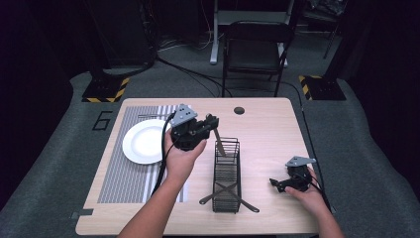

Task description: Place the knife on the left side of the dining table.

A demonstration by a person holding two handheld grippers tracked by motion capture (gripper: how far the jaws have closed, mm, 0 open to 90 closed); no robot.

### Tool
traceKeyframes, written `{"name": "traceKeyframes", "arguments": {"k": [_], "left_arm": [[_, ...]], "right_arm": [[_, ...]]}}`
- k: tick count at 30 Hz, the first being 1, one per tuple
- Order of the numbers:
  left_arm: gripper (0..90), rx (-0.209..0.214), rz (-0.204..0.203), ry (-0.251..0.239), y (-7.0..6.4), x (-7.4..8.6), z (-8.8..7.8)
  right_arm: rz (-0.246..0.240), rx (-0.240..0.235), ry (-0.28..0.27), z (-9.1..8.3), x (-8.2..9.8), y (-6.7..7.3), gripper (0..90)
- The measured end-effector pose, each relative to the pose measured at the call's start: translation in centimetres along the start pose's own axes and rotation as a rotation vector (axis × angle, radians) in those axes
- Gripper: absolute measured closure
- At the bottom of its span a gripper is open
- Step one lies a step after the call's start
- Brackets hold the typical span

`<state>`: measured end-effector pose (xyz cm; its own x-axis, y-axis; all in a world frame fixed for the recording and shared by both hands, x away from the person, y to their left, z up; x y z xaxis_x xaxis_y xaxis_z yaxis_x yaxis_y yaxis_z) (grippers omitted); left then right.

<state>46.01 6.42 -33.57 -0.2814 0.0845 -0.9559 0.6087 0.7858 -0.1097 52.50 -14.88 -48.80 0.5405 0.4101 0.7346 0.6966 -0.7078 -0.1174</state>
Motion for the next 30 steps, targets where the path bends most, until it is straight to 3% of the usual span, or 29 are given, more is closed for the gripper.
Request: {"name": "traceKeyframes", "arguments": {"k": [22,30], "left_arm": [[83.3,-0.030,-0.086,-0.094,3.7,-2.4,-4.6],[83.3,-0.062,-0.062,-0.098,4.8,-2.6,-6.3]], "right_arm": [[0.000,0.000,0.000,0.0,0.0,0.0,0.0],[0.000,0.000,0.000,0.0,0.0,0.0,0.0]]}}
Point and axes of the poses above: each handheld gripper's, and its own axes: z roughly forward along the jaws, x roughly out of its underside, y roughly to its left, the point moved 9 cm from there along z, roughly forward along the jaws, and after that the axes turned 6 degrees about -x, right-handed, at the moved point
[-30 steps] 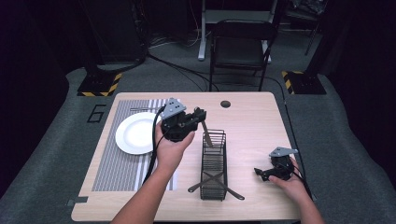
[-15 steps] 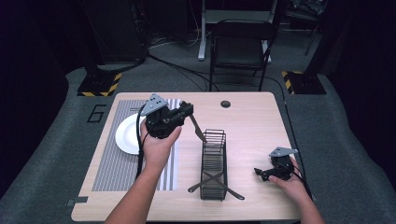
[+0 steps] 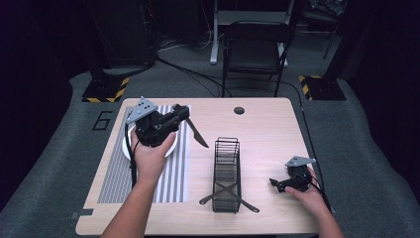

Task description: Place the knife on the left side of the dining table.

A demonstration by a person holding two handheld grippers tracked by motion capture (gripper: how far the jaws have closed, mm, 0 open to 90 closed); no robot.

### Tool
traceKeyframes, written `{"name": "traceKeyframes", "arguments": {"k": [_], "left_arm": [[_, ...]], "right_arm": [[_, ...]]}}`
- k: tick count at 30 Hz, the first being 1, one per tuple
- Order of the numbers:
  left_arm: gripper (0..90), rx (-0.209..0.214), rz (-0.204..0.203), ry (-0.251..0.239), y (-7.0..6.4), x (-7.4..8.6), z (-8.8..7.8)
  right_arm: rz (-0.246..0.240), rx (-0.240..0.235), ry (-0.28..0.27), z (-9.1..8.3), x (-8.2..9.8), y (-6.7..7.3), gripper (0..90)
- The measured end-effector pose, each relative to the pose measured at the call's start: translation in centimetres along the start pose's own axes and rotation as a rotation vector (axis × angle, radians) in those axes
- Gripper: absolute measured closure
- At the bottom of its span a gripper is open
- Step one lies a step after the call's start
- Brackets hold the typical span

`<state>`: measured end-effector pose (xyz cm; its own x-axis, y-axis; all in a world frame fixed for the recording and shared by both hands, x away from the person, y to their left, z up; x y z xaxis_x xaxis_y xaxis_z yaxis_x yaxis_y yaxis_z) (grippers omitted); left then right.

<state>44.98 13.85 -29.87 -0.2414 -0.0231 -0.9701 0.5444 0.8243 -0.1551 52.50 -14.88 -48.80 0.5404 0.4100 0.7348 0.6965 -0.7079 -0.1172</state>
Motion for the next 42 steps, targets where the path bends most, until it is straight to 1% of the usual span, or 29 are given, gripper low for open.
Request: {"name": "traceKeyframes", "arguments": {"k": [1,7,8,9,16,18,22,24,25,27,28,31,32,34,35,36,37,41,42], "left_arm": [[83.3,-0.001,-0.003,-0.003,0.1,0.0,0.0],[83.3,-0.007,0.000,0.016,0.4,0.7,-0.1],[83.3,-0.008,-0.009,0.016,0.4,0.9,-0.1],[83.3,-0.010,-0.003,0.023,0.5,1.2,0.0],[83.3,-0.016,-0.009,0.044,0.9,2.4,0.2],[83.3,-0.017,-0.009,0.052,1.0,3.1,0.2],[83.3,-0.020,-0.015,0.063,1.2,3.8,0.0],[83.3,-0.027,-0.027,0.072,1.6,4.5,-0.4],[83.3,-0.027,-0.027,0.072,1.6,4.5,-0.4],[83.3,-0.035,-0.031,0.076,2.0,5.0,-0.6],[83.3,-0.043,-0.040,0.083,2.4,5.5,-0.8],[83.3,-0.055,-0.050,0.089,3.1,6.2,-1.2],[83.3,-0.061,-0.060,0.089,3.3,6.4,-1.3],[83.3,-0.068,-0.063,0.097,3.7,6.9,-1.6],[83.3,-0.068,-0.063,0.097,3.7,6.9,-1.6],[83.3,-0.078,-0.073,0.104,4.0,7.4,-1.9],[83.3,-0.078,-0.073,0.104,4.0,7.4,-1.9],[83.3,-0.092,-0.088,0.121,4.8,8.7,-2.4],[83.3,-0.092,-0.088,0.121,4.8,8.7,-2.4]], "right_arm": [[0.001,0.000,0.000,0.0,0.0,0.0,0.0],[0.001,0.000,0.000,0.0,0.0,0.0,0.0],[0.000,0.000,0.000,0.0,0.0,0.0,0.0],[0.000,0.000,0.000,0.0,0.0,0.0,0.0],[0.000,0.000,0.000,0.0,0.0,0.0,0.0],[0.000,0.000,0.000,0.0,0.0,0.0,0.0],[-0.004,0.000,-0.003,0.0,0.0,0.0,0.0],[-0.003,0.000,-0.003,0.0,0.0,0.0,0.0],[0.001,0.000,0.000,0.0,0.0,0.0,0.0],[0.001,0.000,0.000,0.0,0.0,0.0,0.0],[0.000,0.000,0.000,0.0,0.0,0.0,0.0],[0.001,0.000,0.000,0.0,0.0,0.0,0.0],[0.001,0.000,0.000,0.0,0.0,0.0,0.0],[0.001,-0.001,0.000,0.0,0.0,0.0,0.0],[0.001,-0.001,0.000,0.0,0.0,0.0,0.0],[0.000,0.000,0.000,0.0,0.0,0.0,0.0],[0.001,-0.001,0.000,0.0,0.0,0.0,0.0],[-0.003,-0.001,-0.003,0.0,0.0,0.0,0.0],[-0.003,-0.001,-0.003,0.0,0.0,0.0,0.0]]}}
Point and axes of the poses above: each handheld gripper's, and its own axes: z roughly forward along the jaws, x roughly out of its underside, y roughly to its left, the point moved 9 cm from there along z, roughly forward along the jaws, and after that the axes turned 6 degrees about -x, right-handed, at the moved point
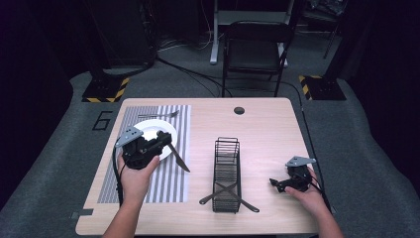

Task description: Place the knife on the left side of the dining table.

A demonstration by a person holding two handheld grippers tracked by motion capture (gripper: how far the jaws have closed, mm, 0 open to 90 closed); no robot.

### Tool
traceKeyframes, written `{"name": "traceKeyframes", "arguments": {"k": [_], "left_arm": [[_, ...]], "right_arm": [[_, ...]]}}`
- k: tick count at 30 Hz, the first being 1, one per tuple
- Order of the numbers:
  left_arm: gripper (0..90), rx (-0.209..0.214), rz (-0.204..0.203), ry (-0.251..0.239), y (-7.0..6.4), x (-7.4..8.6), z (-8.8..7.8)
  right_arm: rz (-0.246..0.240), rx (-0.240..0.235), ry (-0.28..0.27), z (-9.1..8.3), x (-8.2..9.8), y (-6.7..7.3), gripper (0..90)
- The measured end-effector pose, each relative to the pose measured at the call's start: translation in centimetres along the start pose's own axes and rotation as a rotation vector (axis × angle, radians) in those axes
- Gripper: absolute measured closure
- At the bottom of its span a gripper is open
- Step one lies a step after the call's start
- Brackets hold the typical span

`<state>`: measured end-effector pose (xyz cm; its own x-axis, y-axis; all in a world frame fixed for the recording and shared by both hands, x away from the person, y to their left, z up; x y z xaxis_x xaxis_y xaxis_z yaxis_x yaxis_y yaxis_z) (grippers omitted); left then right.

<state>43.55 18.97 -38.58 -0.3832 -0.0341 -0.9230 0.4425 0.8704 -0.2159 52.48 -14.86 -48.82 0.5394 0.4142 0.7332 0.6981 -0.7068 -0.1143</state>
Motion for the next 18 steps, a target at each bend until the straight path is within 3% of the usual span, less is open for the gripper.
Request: {"name": "traceKeyframes", "arguments": {"k": [18], "left_arm": [[83.2,-0.048,-0.066,0.010,2.4,3.1,-0.7]], "right_arm": [[-0.006,0.000,-0.004,0.0,0.0,0.0,0.0]]}}
Point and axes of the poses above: each handheld gripper's, and its own axes: z roughly forward along the jaws, x roughly out of its underside, y roughly to its left, the point moved 9 cm from there along z, roughly forward along the jaws, and after that the axes turned 6 degrees about -x, right-handed, at the moved point
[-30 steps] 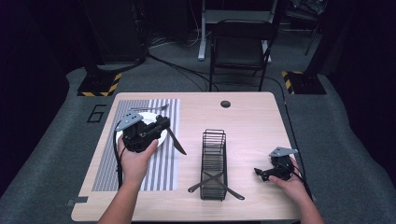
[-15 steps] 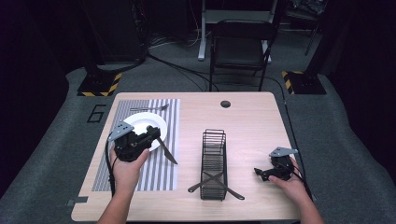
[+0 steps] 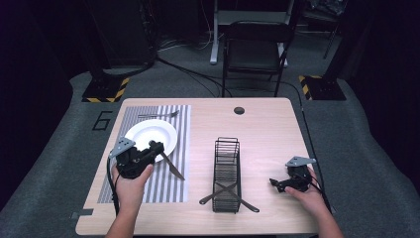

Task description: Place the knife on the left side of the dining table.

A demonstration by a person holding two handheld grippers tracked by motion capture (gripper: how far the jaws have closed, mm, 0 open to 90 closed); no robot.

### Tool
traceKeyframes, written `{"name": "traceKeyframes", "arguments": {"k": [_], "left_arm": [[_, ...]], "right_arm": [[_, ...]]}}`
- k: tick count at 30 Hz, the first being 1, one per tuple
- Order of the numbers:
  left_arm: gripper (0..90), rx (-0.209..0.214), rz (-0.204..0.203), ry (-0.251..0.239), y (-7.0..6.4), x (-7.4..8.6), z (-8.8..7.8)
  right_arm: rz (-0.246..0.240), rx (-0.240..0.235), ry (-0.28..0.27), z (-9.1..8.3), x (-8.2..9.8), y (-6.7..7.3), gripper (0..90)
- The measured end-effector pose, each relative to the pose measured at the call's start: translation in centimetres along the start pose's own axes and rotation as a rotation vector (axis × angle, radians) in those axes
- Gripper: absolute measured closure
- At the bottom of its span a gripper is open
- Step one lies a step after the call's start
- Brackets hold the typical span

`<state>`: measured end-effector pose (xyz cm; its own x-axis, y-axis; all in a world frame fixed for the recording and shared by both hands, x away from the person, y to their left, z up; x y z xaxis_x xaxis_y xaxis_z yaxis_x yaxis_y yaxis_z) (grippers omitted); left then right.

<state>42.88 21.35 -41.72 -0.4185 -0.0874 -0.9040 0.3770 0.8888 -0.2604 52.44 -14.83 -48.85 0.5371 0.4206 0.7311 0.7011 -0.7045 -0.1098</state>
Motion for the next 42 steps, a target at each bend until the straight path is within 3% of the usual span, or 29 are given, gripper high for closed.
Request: {"name": "traceKeyframes", "arguments": {"k": [6,11,12,15,20,23,42], "left_arm": [[83.2,-0.023,-0.010,0.007,1.0,1.0,0.0],[82.9,-0.035,-0.056,-0.012,2.1,1.3,-0.4],[82.8,-0.043,-0.080,-0.012,2.6,1.5,-0.6],[81.9,-0.057,-0.076,-0.014,3.2,1.7,-0.8],[80.7,-0.093,-0.144,-0.022,4.8,2.4,-1.2],[80.2,-0.104,-0.166,-0.032,5.6,2.7,-1.4],[75.1,-0.160,-0.222,-0.035,8.7,4.8,-2.4]], "right_arm": [[0.000,0.000,0.000,0.0,0.0,0.0,0.0],[0.000,0.000,0.000,0.0,0.0,0.0,0.0],[0.000,0.000,0.000,0.0,0.0,0.0,0.0],[0.000,0.000,0.000,0.0,0.0,0.0,0.0],[0.000,0.000,0.000,0.0,0.0,0.0,0.0],[0.001,-0.005,0.000,0.0,0.0,0.0,0.0],[0.001,0.000,-0.001,0.0,0.0,0.0,0.0]]}}
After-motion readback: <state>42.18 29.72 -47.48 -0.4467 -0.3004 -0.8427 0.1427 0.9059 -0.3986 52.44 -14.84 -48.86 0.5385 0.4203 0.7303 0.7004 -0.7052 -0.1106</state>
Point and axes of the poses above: each handheld gripper's, and its own axes: z roughly forward along the jaws, x roughly out of its underside, y roughly to its left, the point moved 9 cm from there along z, roughly forward along the jaws, and after that the axes turned 6 degrees about -x, right-handed, at the moved point
